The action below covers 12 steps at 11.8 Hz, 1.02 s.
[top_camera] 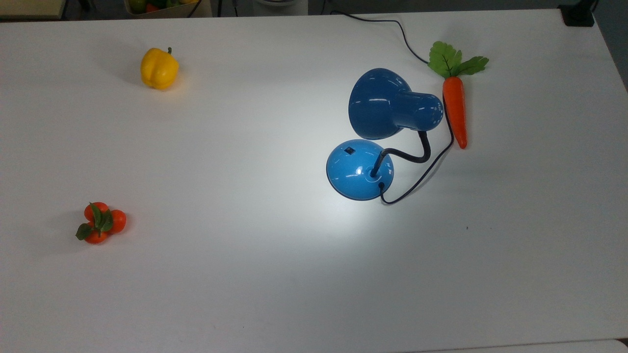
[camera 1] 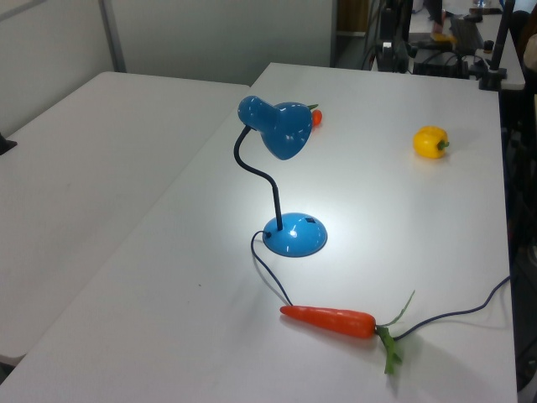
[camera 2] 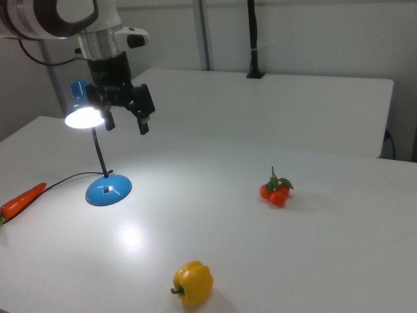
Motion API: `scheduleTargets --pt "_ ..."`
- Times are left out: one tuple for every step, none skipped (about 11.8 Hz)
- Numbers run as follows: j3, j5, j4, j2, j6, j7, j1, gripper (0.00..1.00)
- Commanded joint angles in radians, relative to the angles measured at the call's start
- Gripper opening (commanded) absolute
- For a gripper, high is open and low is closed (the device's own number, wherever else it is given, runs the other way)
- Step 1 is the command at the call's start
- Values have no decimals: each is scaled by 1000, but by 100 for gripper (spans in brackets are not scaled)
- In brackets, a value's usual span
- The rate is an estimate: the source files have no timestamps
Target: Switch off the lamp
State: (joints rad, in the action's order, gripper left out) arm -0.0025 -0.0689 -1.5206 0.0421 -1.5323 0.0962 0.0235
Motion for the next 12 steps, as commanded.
scheduleTargets --pt "-8 -3 5 -10 28 -4 -5 100" --pt "-8 -2 5 -10 28 -4 -5 100" --pt "-8 -2 5 -10 26 -10 -5 100" --pt "-8 -2 5 -10 26 -10 -5 100" --pt "-8 -2 5 -8 27 -10 -7 99" --pt "-8 -2 5 -8 28 -4 -7 89" --pt "-8 -2 5 -8 26 -3 -5 70" --pt "-8 0 5 -8 26 -1 -5 52" --pt "-8 0 5 -8 26 -3 -2 37" --pt "-7 1 5 -8 24 -3 3 22" --pt "-7 1 4 -7 20 -3 3 0" --pt "-7 1 2 -7 12 0 3 0"
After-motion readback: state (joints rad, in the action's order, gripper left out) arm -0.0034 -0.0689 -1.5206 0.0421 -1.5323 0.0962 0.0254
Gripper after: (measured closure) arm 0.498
